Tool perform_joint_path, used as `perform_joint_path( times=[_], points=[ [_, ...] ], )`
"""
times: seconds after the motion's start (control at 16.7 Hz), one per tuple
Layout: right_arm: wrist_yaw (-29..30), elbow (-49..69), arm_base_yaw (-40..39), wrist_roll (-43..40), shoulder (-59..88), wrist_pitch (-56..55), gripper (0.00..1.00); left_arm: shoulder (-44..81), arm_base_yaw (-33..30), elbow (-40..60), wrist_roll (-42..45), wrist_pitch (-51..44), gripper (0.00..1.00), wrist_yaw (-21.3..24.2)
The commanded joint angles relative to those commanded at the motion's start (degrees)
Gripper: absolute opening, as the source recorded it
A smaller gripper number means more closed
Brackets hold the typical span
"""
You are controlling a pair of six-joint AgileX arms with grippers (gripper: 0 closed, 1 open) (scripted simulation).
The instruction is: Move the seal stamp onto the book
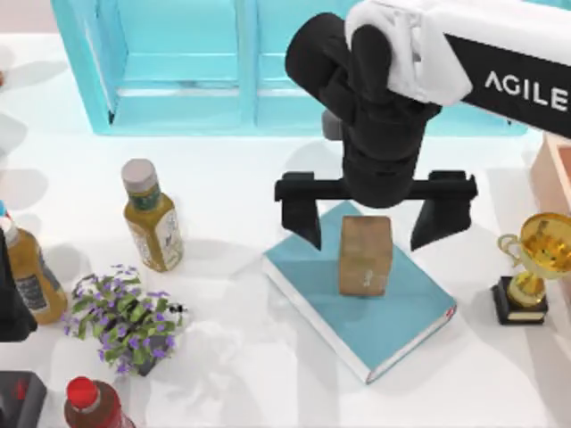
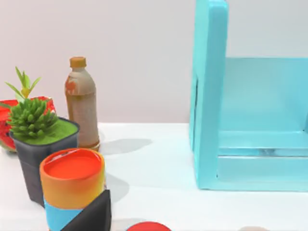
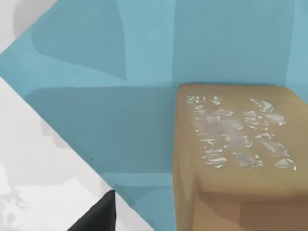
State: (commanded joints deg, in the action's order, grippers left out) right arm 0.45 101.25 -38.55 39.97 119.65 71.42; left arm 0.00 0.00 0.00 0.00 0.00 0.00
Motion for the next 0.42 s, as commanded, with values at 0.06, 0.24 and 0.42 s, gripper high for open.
perform_joint_path(
  times=[0.06,0.24,0.42],
  points=[
    [0.0,0.77,0.0,0.03,0.07,0.78,1.0,0.0,0.0,0.0,0.0,0.0,1.0,0.0],
    [0.0,3.92,0.0,0.0,-0.02,4.13,1.0,0.0,0.0,0.0,0.0,0.0,1.0,0.0],
    [0.0,6.29,0.06,-0.08,-0.24,6.48,1.0,0.0,0.0,0.0,0.0,0.0,1.0,0.0]
  ],
)
